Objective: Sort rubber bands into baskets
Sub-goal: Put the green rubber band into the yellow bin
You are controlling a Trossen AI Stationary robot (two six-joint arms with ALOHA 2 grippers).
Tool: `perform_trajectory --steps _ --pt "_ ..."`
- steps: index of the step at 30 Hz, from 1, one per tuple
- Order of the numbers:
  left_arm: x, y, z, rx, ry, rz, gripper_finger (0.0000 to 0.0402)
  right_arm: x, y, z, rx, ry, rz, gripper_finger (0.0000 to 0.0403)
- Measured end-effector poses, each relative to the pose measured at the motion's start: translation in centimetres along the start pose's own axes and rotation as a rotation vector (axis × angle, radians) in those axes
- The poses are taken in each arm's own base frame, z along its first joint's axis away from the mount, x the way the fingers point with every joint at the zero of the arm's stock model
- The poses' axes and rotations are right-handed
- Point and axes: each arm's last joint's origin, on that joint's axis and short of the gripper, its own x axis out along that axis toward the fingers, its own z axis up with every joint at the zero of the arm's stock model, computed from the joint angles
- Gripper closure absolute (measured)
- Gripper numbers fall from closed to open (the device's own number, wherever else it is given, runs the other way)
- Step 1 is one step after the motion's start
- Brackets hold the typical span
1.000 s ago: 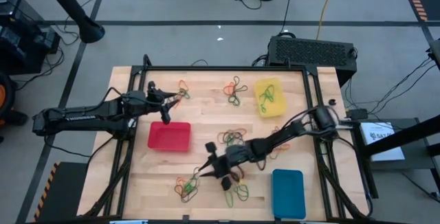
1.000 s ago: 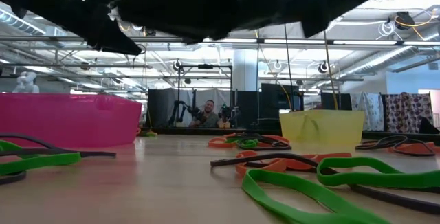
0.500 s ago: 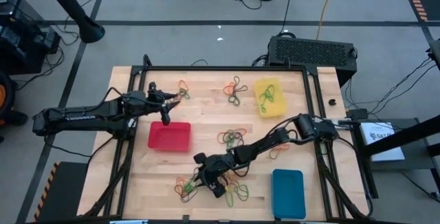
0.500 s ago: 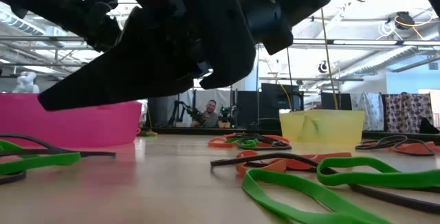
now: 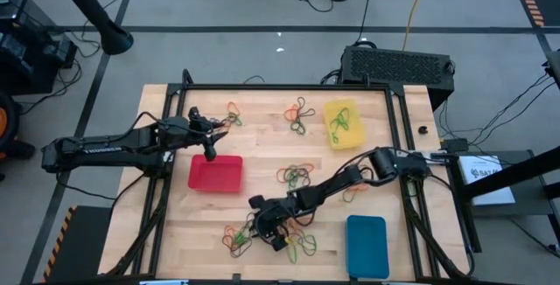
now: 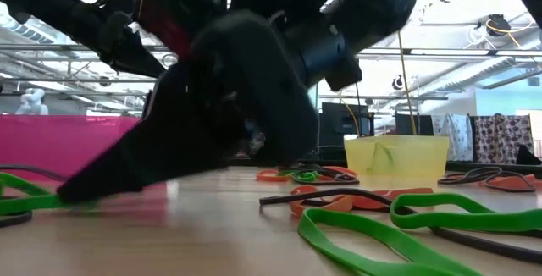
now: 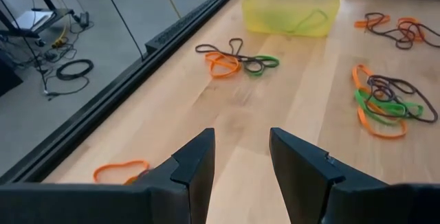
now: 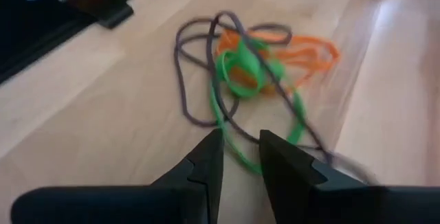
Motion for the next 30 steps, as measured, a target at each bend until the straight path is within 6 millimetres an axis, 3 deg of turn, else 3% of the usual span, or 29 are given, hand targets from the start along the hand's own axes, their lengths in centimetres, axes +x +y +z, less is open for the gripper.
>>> perform_trajectory --steps 7,13,18,30 --pt "0.0 0.0 -0.1 0.006 0.008 0.000 0.0253 0.1 -0.3 -0.2 0.008 0.003 -0.002 0.0321" --pt "0.0 0.0 -0.1 0.007 0.014 0.000 0.0253 -0.3 -0.9 -0.4 0.049 0.039 -0.005 0.0390" --pt "0.0 0.0 -0.2 0.012 0.016 0.001 0.0253 -1.6 -1.4 0.5 0.115 0.084 -0.022 0.0396" --pt "0.0 0.0 -0.1 0.035 0.014 0.001 0.0253 -8.5 -1.0 7.7 0.092 -0.014 -0.027 0.0401"
